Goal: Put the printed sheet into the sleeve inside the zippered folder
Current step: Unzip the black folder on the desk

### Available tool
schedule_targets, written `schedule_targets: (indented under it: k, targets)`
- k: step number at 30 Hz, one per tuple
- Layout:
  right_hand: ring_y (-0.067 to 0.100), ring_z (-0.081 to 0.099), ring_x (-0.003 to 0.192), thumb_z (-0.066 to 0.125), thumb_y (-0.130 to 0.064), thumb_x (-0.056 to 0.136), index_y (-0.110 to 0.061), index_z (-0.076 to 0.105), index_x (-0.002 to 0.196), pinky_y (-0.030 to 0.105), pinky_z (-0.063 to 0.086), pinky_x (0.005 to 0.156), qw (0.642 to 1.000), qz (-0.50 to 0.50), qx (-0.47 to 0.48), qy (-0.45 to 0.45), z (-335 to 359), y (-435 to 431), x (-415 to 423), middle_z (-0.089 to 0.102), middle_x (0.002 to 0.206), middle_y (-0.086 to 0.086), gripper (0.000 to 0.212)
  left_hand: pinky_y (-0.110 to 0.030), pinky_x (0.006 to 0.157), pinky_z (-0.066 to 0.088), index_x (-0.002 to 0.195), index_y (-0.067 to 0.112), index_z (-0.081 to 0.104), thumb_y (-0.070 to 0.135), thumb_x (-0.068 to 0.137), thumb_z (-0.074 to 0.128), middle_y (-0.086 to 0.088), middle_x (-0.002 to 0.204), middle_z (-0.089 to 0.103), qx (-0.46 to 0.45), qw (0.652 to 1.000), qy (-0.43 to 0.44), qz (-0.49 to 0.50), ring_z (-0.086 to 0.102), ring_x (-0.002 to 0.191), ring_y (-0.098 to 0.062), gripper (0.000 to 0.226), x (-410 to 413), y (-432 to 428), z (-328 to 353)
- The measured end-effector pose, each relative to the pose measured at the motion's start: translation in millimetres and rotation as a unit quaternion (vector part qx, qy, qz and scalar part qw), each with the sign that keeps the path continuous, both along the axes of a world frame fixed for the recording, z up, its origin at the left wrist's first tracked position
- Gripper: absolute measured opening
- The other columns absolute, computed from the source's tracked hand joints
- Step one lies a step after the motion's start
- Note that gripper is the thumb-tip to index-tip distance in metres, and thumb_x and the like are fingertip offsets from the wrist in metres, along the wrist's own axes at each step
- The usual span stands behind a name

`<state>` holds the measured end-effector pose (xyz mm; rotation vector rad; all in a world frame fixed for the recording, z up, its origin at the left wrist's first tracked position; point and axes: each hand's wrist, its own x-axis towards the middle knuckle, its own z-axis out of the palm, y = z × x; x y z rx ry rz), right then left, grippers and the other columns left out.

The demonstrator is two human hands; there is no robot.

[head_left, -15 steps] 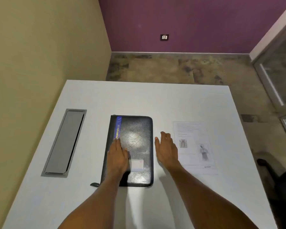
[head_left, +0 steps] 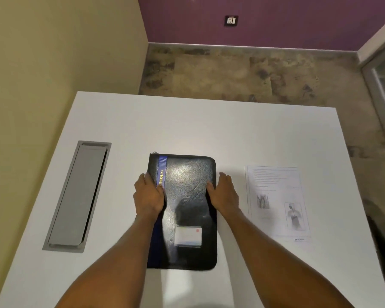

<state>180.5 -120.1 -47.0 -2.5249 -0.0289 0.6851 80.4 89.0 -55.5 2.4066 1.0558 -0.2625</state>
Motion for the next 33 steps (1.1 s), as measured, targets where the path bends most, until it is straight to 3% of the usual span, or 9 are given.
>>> schedule_targets:
  k: [4,9,15,23,25,28,31,33]
  targets:
    - [0.031,0.059,0.115,0.055,-0.043,0.096,-0.008,0.048,0.133,0.042,0.049,0.088,0.999,-0.024,-0.004,0.042,-12.3,8.3,14.4,0.051,0.132,0.011,0.052,-0.052,0.101,0.044,0.130,-0.001,0.054,0.028,0.104,0.048,-0.021,0.139,0.049,-0.013,0.997,0.028,0.067,0.042,0.132,-0.039,0.040,18.6,9.1,-6.9]
    - [0.025,0.057,0.095,0.058,-0.040,0.094,-0.008,0.054,0.124,0.043,0.054,0.086,0.998,-0.034,0.003,0.058,-19.5,12.7,15.5,0.050,0.120,0.008,0.044,-0.050,0.102,0.041,0.129,-0.005,0.054,0.025,0.106,0.045,-0.026,0.133,0.050,-0.025,0.996,0.012,0.090,0.042,0.130,-0.042,0.039,21.3,5.8,-9.5]
    - [0.033,0.062,0.111,0.061,-0.037,0.094,-0.006,0.054,0.131,0.048,0.055,0.095,0.997,-0.050,0.020,0.055,-15.4,14.7,9.1,0.051,0.127,0.013,0.049,-0.049,0.101,0.041,0.127,-0.006,0.053,0.023,0.106,0.045,-0.027,0.132,0.050,-0.021,0.996,-0.007,0.084,0.044,0.127,-0.042,0.037,15.8,2.0,-6.5]
    - [0.032,0.061,0.112,0.061,-0.038,0.095,-0.008,0.054,0.132,0.049,0.056,0.094,0.996,-0.061,0.029,0.050,-15.7,9.6,-7.9,0.052,0.126,0.013,0.048,-0.049,0.101,0.043,0.130,-0.003,0.054,0.025,0.106,0.044,-0.023,0.133,0.051,-0.016,0.995,0.010,0.093,0.046,0.127,-0.039,0.038,7.3,-1.1,-6.8]
    - [0.032,0.061,0.111,0.060,-0.038,0.095,-0.008,0.055,0.129,0.048,0.056,0.093,0.997,-0.065,0.020,0.043,-15.2,9.2,-8.2,0.053,0.124,0.012,0.045,-0.051,0.099,0.043,0.129,0.002,0.055,0.027,0.104,0.045,-0.018,0.131,0.054,0.023,0.996,0.032,0.083,0.050,0.123,-0.037,0.036,8.6,1.3,-7.6]
    - [0.031,0.057,0.116,0.057,-0.029,0.095,-0.007,0.059,0.127,0.046,0.050,0.099,0.998,-0.045,-0.033,-0.041,-12.9,18.7,3.8,0.057,0.124,0.011,0.039,-0.051,0.096,0.044,0.130,0.008,0.057,0.023,0.102,0.048,-0.014,0.135,0.055,0.066,0.997,0.004,0.048,0.051,0.122,-0.036,0.033,22.1,16.3,-8.9]
    - [0.030,0.059,0.110,0.054,-0.020,0.095,-0.008,0.066,0.116,0.045,0.048,0.098,0.994,0.038,-0.019,-0.105,-8.2,46.8,29.9,0.064,0.116,0.010,0.027,-0.047,0.092,0.046,0.137,0.010,0.058,0.016,0.100,0.052,-0.013,0.140,0.053,0.053,0.997,-0.046,-0.038,0.050,0.122,-0.036,0.038,42.8,35.8,-11.0]
    - [0.030,0.063,0.108,0.053,-0.017,0.097,-0.010,0.070,0.115,0.046,0.049,0.098,0.989,0.111,0.025,-0.093,-6.2,72.4,50.5,0.067,0.116,0.010,0.026,-0.046,0.093,0.051,0.140,0.009,0.057,0.014,0.101,0.053,-0.015,0.138,0.050,0.034,0.994,-0.064,-0.083,0.052,0.119,-0.035,0.040,56.2,45.3,-12.9]
